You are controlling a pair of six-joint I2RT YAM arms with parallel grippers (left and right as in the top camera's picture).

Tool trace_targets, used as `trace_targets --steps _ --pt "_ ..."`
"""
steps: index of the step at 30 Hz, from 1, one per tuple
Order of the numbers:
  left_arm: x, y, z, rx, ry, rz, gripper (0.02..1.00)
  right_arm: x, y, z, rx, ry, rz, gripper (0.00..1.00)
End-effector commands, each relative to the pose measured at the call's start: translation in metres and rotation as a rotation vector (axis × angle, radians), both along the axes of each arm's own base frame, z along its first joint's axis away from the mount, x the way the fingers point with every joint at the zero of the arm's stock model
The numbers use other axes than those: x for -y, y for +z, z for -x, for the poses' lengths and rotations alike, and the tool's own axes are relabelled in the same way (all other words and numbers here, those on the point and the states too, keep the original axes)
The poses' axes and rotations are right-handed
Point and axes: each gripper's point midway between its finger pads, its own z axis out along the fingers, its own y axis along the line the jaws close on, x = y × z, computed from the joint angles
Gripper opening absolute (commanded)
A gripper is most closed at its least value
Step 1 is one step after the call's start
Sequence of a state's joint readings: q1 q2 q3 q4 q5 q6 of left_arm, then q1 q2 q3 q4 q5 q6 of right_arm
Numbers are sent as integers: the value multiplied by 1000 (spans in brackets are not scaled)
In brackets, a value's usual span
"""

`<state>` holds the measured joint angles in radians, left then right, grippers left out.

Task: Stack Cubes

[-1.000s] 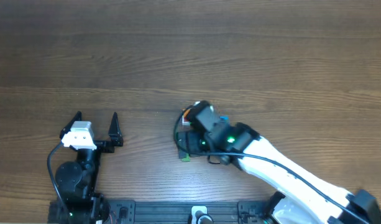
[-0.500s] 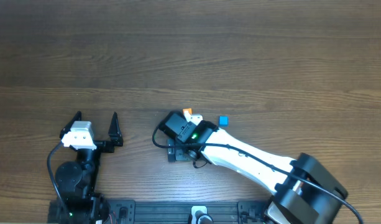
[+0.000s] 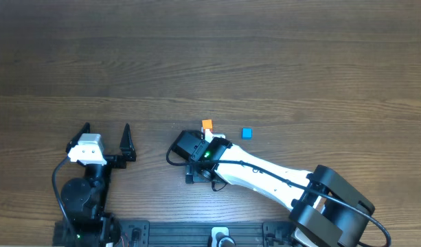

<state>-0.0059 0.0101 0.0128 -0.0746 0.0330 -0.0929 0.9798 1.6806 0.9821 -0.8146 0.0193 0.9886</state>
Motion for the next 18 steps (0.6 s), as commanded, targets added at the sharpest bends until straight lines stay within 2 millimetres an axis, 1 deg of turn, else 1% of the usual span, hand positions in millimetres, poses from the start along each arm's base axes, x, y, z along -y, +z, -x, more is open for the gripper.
trace_targets --steps 1,6,8,12,15,18 --pt "-2 -3 0 -2 10 -19 1000 -5 3 -6 49 -6 13 980" --pt "-2 -3 0 -2 10 -19 1000 -8 2 -7 60 3 10 969" --pt "-2 -3 0 -2 10 -19 1000 -7 -4 -6 50 -2 26 969" --pt "-2 -3 0 -2 10 -19 1000 -8 -9 -6 47 -2 30 969" --pt "-2 -3 0 -2 10 -19 1000 -9 -9 -7 49 -2 26 936" --pt "-2 -3 0 -2 10 -19 1000 -9 -9 -7 48 -2 27 877"
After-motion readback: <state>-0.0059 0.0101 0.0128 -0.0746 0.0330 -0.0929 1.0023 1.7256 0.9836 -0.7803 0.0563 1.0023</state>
